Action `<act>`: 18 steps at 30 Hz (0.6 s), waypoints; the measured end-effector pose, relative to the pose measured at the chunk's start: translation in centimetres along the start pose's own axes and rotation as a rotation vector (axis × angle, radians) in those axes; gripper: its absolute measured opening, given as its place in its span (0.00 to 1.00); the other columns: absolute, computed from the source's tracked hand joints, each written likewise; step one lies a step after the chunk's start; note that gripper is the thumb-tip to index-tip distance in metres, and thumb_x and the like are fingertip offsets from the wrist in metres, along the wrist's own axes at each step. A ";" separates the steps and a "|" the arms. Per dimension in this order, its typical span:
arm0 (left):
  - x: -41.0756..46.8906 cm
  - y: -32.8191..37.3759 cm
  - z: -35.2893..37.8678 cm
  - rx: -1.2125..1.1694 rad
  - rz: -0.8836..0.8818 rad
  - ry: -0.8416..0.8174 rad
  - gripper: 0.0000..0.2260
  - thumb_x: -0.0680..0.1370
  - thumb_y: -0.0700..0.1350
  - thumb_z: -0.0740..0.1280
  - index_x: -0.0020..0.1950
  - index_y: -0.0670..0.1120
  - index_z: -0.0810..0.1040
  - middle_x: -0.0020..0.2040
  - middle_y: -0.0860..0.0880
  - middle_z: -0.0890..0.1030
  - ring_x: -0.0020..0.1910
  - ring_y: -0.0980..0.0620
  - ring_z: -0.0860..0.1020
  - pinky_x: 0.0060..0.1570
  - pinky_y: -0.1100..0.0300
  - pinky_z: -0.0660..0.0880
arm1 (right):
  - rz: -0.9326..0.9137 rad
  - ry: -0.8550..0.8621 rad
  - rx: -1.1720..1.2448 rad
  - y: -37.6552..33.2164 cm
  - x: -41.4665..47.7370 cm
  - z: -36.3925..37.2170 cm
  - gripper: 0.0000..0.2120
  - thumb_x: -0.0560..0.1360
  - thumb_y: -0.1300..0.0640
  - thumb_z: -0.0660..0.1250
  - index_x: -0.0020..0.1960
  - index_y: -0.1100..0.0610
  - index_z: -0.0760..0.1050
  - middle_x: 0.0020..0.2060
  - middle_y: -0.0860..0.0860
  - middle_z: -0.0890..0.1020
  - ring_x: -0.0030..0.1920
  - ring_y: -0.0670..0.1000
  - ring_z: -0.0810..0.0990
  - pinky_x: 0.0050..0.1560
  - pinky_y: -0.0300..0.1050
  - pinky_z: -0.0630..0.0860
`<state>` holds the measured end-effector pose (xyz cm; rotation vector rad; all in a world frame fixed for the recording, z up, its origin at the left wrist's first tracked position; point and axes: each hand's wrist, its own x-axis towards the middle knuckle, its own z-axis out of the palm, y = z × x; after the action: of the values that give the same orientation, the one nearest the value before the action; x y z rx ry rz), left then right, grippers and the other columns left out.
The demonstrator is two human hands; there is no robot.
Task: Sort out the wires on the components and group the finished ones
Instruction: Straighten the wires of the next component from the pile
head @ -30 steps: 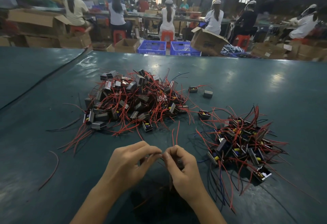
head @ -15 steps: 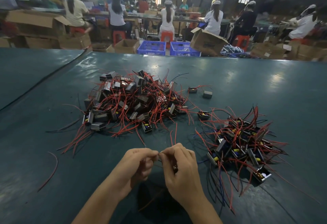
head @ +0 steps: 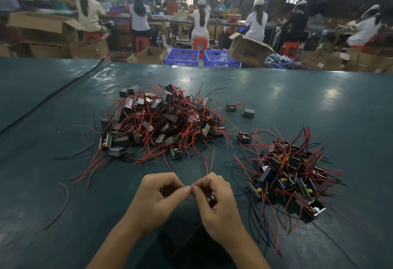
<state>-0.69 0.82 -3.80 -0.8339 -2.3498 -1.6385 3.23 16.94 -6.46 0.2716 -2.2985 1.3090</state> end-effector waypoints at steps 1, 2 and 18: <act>0.1 0.4 0.3 -0.130 -0.128 0.000 0.12 0.73 0.42 0.72 0.30 0.43 0.78 0.24 0.52 0.72 0.23 0.58 0.67 0.25 0.66 0.64 | -0.049 0.016 -0.051 0.0 0.0 0.0 0.05 0.77 0.51 0.65 0.43 0.46 0.73 0.37 0.38 0.74 0.41 0.42 0.72 0.48 0.35 0.65; 0.3 0.7 0.6 -0.260 -0.264 0.007 0.14 0.74 0.37 0.71 0.28 0.44 0.77 0.22 0.51 0.70 0.22 0.56 0.66 0.23 0.66 0.63 | -0.099 0.039 -0.102 0.0 0.0 0.0 0.05 0.78 0.52 0.64 0.43 0.48 0.74 0.37 0.39 0.74 0.40 0.41 0.72 0.48 0.37 0.65; 0.2 -0.3 0.6 0.178 0.174 0.052 0.05 0.74 0.49 0.72 0.42 0.49 0.83 0.36 0.58 0.80 0.33 0.58 0.77 0.34 0.70 0.70 | 0.145 -0.017 0.157 0.4 0.2 -0.2 0.06 0.77 0.51 0.64 0.41 0.44 0.74 0.36 0.40 0.75 0.39 0.47 0.73 0.42 0.36 0.68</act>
<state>-0.88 1.32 -4.22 -0.9174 -2.2752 -1.3454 2.92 17.37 -6.56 0.1703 -2.2688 1.5682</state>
